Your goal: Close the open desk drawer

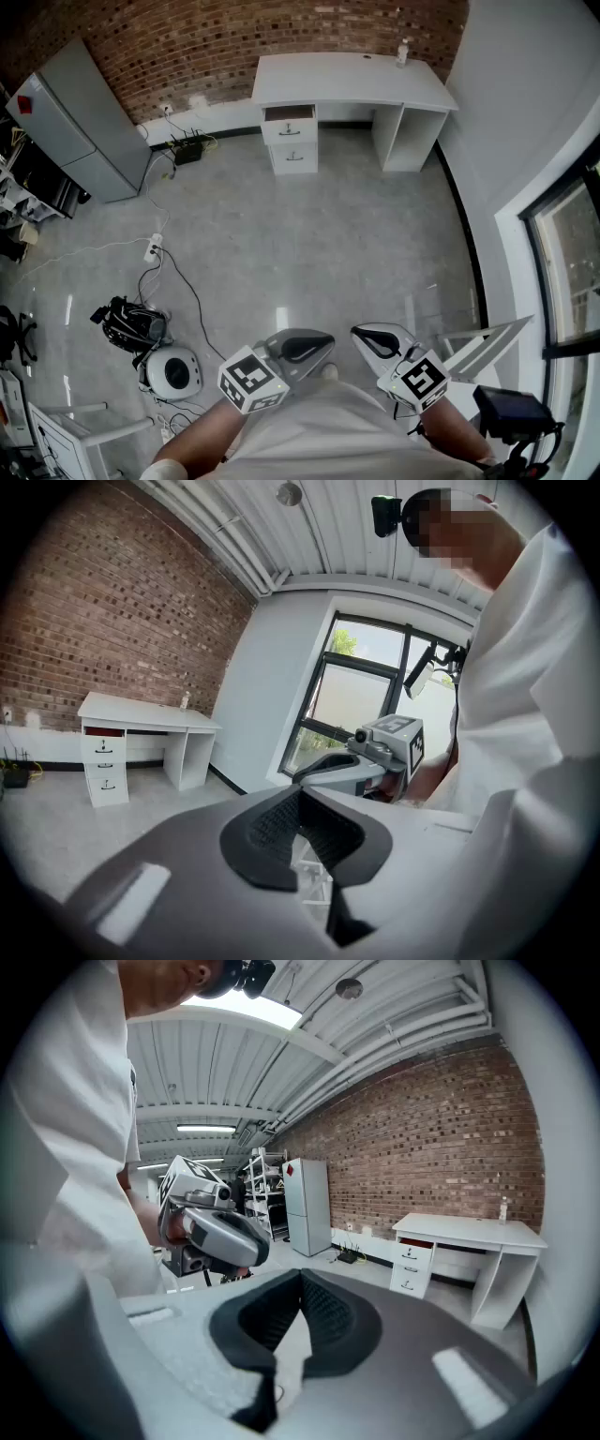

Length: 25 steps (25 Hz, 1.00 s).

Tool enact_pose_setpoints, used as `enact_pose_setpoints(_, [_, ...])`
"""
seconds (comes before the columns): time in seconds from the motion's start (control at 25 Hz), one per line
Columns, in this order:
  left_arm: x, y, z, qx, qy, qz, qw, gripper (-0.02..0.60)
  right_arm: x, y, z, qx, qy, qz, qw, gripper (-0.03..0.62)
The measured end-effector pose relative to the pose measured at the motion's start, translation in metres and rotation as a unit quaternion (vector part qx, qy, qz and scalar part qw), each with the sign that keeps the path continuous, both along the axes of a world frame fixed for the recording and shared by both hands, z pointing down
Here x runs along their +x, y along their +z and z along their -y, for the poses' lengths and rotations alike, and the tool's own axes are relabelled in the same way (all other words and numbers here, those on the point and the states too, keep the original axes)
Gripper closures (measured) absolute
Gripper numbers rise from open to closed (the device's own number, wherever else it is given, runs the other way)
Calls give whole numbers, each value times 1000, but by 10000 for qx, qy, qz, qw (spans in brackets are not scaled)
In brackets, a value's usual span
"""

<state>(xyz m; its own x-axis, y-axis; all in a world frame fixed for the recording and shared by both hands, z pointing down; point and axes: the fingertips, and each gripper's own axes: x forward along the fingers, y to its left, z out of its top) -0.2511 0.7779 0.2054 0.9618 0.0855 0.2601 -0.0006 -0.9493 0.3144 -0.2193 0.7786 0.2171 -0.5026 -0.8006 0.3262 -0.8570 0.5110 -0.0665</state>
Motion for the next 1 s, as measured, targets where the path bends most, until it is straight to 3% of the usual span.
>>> enact_pose_setpoints(0.32, [22, 1, -23, 120, -66, 99, 9999, 577, 30, 1, -31, 20, 81, 60, 9999, 591])
enact_pose_setpoints(0.6, [19, -3, 5, 146, -411, 122, 9990, 577, 27, -6, -24, 274, -43, -4, 9996, 590])
enact_pose_setpoints(0.8, [22, 10, 31, 135, -395, 162, 9990, 577, 30, 0, 4, 250, 64, 135, 9996, 560])
enact_pose_setpoints(1.0, [47, 28, 95, -22, -400, 66, 9992, 577, 55, 2, 65, 266, 129, -55, 9995, 560])
